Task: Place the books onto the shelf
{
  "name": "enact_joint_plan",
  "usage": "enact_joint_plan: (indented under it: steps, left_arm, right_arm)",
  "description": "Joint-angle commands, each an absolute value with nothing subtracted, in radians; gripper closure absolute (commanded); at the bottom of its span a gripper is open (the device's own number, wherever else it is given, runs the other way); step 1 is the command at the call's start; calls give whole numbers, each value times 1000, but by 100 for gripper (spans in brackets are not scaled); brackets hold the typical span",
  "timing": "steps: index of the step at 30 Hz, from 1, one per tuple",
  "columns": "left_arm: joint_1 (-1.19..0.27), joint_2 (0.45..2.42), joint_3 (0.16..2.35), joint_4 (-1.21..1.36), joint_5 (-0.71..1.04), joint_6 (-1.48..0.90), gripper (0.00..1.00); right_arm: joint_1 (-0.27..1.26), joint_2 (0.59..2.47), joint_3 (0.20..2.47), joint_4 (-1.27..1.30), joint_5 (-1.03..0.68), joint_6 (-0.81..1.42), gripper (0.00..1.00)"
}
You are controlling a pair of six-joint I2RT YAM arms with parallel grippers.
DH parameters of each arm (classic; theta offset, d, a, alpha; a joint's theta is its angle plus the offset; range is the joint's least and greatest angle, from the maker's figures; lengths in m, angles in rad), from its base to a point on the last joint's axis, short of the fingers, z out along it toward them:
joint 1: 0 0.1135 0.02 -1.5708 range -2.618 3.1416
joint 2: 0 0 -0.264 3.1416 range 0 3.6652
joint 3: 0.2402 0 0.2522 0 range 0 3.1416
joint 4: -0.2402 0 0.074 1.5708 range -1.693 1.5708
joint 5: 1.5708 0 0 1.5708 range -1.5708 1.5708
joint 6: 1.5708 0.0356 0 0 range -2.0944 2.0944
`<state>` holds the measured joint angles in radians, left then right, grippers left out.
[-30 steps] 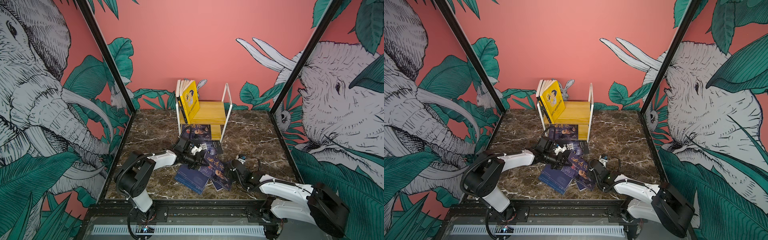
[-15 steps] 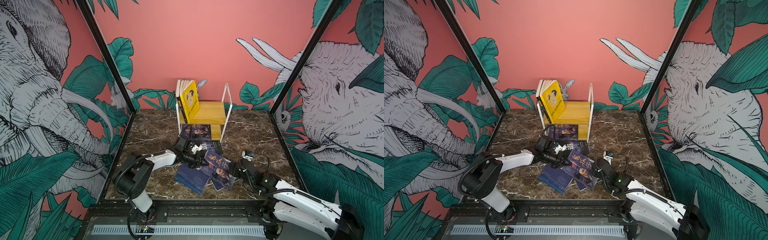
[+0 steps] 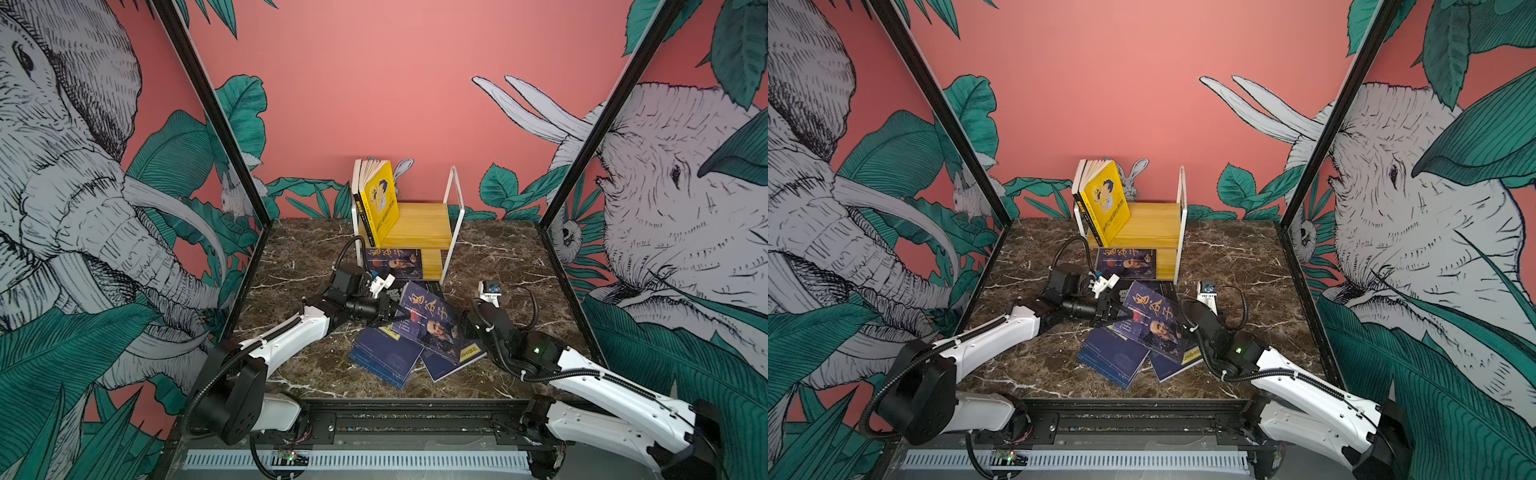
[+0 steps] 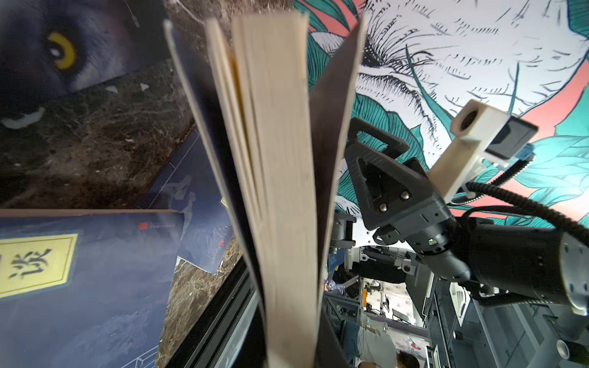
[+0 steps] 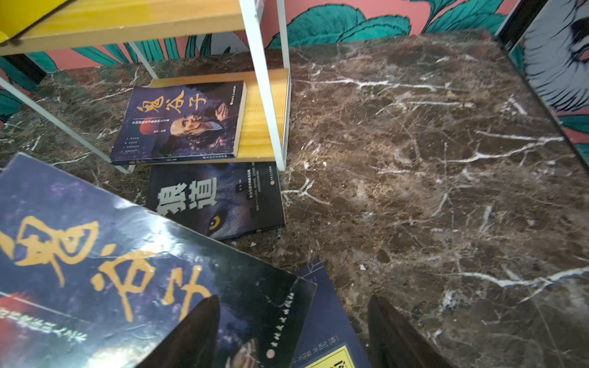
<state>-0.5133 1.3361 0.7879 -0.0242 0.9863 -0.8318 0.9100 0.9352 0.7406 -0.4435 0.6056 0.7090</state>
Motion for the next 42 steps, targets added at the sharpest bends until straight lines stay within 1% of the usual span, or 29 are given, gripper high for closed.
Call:
enact_joint_plan:
  steps: [1,5,7,9,12,14,17,20,25,27,30,34,36,37,40,42]
  left_arm:
    - [-470,1262,775,16,1027,-789,100]
    - [-439,1250,791,15,1034,-787,100]
    - [-427,1246,793,27,1038,-798,100]
    - [-421,1244,792,40,1037,-798,100]
    - [-394,1241,806,27,1042,-806,100]
    - [-370,1232,806,36,1054,-831,100]
    - [-348,1220,797,72,1059,-849,100]
    - [-316,1216,810,76,1063,-875,100]
    - [-296,1210,808,138,1084,-931,100]
    - [-291,1208,815,138,1095,-950,100]
    - [-283,1204,816,162,1108,-980,100]
    - [-282,1208,820,162,1113,-979,100]
    - [-282,1210,824,159,1126,-983,100]
    - [-282,1209,822,166,1127,-987,100]
    - [-282,1212,818,171,1124,-979,100]
    - [-281,1213,826,157,1134,-975,100]
  right_arm:
    - [913,920,731,-488,720,656,25]
    - [916,920,743,-469,712,624,25]
    - [930,926,753,-439,711,574,25]
    - [958,942,774,-426,759,509,25]
    - [1039,986,844,-439,876,409,26]
    - [1112,1022,879,-387,944,288,26]
    - [1218,1080,870,-206,1054,35,26]
    - [1309,1135,854,-6,1108,-183,25]
    - [1386,1229,792,276,1122,-419,24]
    - [1416,1273,776,373,1150,-503,24]
    - [1458,1354,734,597,1197,-660,23]
    - [1474,1510,716,1018,1270,-947,22]
    - [1474,1642,732,1334,1305,-1180,23]
    - [1477,1695,748,1411,1312,-1264,23]
    - [1469,1807,793,1411,1296,-1373,24]
    - [1464,1844,830,1410,1317,-1397,25]
